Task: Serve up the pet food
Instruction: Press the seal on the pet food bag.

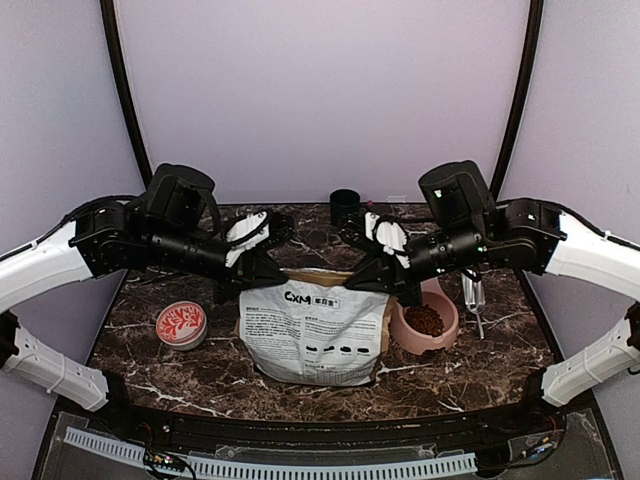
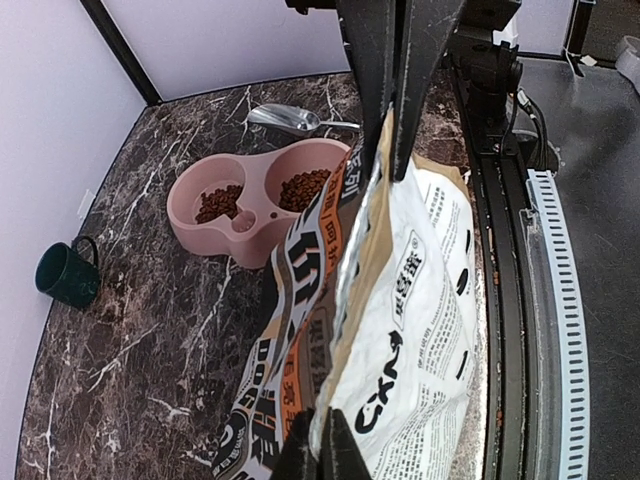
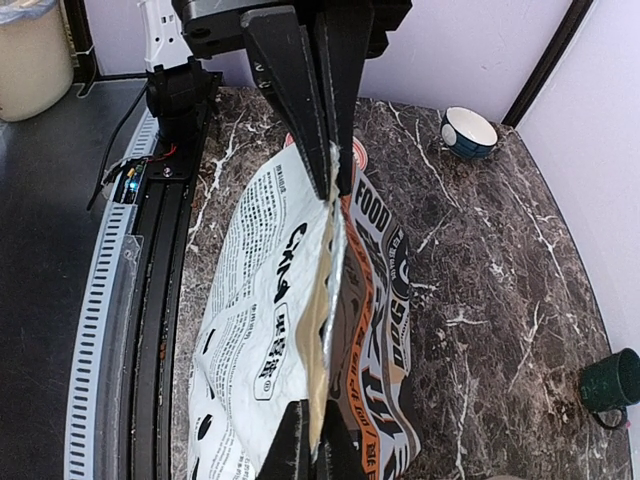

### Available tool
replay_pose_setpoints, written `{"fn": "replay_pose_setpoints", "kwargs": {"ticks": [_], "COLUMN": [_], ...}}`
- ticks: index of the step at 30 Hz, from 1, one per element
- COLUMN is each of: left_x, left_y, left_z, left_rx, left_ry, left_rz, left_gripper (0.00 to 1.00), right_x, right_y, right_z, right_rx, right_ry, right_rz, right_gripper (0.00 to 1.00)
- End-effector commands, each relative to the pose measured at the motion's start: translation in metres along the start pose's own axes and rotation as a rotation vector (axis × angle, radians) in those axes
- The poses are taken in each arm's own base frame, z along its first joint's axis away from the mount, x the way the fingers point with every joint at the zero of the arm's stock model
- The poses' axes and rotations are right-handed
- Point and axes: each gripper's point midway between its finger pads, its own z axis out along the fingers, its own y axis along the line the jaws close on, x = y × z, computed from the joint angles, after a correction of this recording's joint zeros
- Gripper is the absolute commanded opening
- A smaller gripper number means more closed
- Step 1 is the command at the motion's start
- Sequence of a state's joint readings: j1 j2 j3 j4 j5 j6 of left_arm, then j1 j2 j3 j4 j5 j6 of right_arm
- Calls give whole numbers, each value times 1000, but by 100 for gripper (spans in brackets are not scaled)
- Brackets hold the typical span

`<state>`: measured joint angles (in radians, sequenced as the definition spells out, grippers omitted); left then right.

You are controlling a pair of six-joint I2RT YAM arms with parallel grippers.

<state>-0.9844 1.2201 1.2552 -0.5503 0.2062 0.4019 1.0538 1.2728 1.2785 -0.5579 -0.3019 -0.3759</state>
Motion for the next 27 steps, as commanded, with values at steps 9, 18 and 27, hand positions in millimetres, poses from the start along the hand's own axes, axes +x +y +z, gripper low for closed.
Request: {"fn": "replay_pose_setpoints", "kwargs": {"ticks": [9, 18, 27], "left_x": [16, -37, -73], "left_y": [17, 4, -18], "left_z": [-30, -48, -30], "left_rx": [-79, 22, 113], "left_ry": [58, -104, -178], "left_rz": [-48, -62, -22], "left_gripper": [27, 45, 49], "right_x": [-34, -31, -33], "right_y": [4, 5, 6], "right_z": [-37, -33, -35], "right_rx": [31, 32, 31], "right_ry": [-149, -164, -184], "right_rz": [-43, -41, -47], "right_gripper": [0, 0, 0]}}
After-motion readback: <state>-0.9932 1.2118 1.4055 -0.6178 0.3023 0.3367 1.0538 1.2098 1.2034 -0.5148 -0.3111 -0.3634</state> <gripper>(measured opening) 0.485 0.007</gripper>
